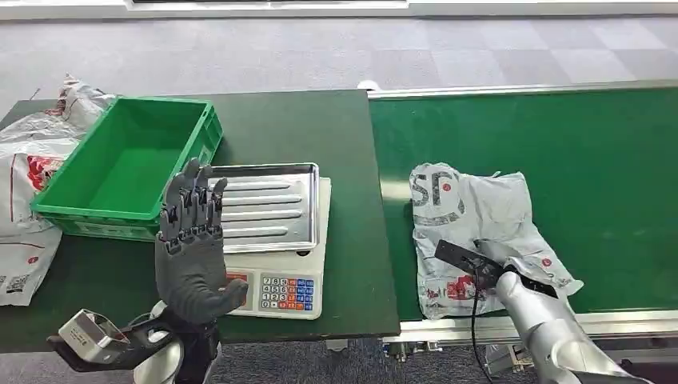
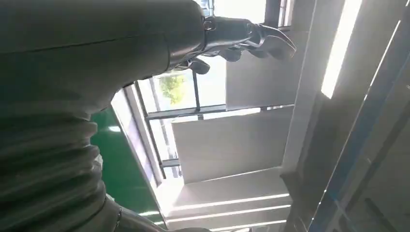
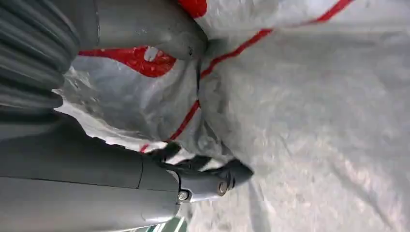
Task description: Moved the parcel from conveyor to table for the left to box.
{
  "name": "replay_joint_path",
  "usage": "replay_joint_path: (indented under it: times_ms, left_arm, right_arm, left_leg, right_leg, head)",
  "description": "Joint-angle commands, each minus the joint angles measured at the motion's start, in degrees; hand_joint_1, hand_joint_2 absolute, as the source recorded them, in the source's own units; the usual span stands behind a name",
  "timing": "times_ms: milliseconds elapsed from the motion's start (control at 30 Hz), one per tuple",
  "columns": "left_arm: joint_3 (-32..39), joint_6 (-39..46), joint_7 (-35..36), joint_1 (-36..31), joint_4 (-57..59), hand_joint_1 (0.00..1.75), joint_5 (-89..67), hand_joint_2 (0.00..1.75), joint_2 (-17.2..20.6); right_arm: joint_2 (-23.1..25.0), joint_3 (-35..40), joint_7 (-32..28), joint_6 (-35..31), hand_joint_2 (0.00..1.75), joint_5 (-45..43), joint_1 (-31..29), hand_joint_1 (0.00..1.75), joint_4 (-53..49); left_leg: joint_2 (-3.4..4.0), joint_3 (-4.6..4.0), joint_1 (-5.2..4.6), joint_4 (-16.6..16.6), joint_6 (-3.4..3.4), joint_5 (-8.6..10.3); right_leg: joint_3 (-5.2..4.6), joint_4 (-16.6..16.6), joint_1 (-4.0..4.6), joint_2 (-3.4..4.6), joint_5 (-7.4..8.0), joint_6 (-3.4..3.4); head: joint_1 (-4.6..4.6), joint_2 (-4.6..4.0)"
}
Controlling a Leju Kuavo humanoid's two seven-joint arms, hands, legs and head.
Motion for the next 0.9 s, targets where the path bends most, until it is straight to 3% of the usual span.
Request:
replay_joint_path:
  times_ms: [33,467,567,633,700,800,900]
  left_arm:
    - [1.09,0.41,0.15,-0.79,1.12,0.0,0.15,1.75,2.24]
    - [1.44,0.5,0.15,-0.48,0.37,0.0,0.23,1.75,2.29]
    - [1.71,0.72,0.15,0.03,-0.5,0.0,0.41,1.75,2.46]
    - [2.37,1.15,0.15,1.38,-2.55,0.0,0.49,1.75,2.38]
    - [2.37,1.15,0.15,1.38,-2.55,0.0,0.49,1.75,2.38]
    - [2.52,0.73,0.15,4.57,-5.69,0.0,0.34,1.75,1.91]
    - [1.06,-0.02,0.15,3.92,-4.05,0.0,0.56,1.75,1.84]
  right_arm:
    - [1.61,2.42,-0.67,-0.51,1.75,-0.51,-1.68,1.75,1.11]
    - [2.78,3.3,-1.64,-3.9,1.75,-1.38,-3.09,1.75,0.56]
    - [3.3,3.07,-5.44,-7.11,1.75,-2.84,-3.26,1.75,-1.21]
    - [4.76,1.13,-11.65,-13.0,1.75,-6.66,-3.08,1.75,-5.44]
    - [4.76,1.13,-11.65,-13.0,1.75,-6.66,-3.08,1.75,-5.44]
    - [8.4,-3.41,-14.95,-26.23,1.75,-13.12,0.94,1.75,-22.88]
    - [10.37,-6.66,-11.26,-35.91,1.75,-16.21,7.52,1.75,-44.58]
  left_leg:
    - [0.03,0.12,0.03,-0.15,-0.16,0.03]
    - [0.06,0.02,0.02,-0.08,-0.13,0.0]
    - [0.06,0.05,0.01,-0.12,-0.16,0.01]
    - [0.14,0.04,0.01,-0.13,-0.18,0.01]
    - [0.2,-0.01,0.0,-0.11,-0.17,-0.01]
    - [0.12,0.04,0.01,-0.17,-0.21,0.01]
    - [0.11,-0.12,-0.01,-0.08,-0.14,0.0]
  right_leg:
    - [0.07,-0.12,0.0,0.17,0.05,0.04]
    - [0.01,-0.05,-0.01,0.19,0.03,0.03]
    - [0.03,-0.07,-0.03,0.21,0.04,0.04]
    - [-0.02,-0.07,-0.03,0.32,0.07,0.04]
    - [-0.08,-0.04,-0.04,0.38,0.07,0.03]
    - [-0.03,-0.09,-0.04,0.29,0.05,0.04]
    - [-0.19,0.01,-0.04,0.24,0.02,0.02]
  head:
    - [0.0,0.0]
    - [-0.02,0.0]
    - [0.0,0.0]
    - [-0.02,0.0]
    - [0.0,0.0]
    - [-0.02,0.0]
    - [-0.02,0.0]
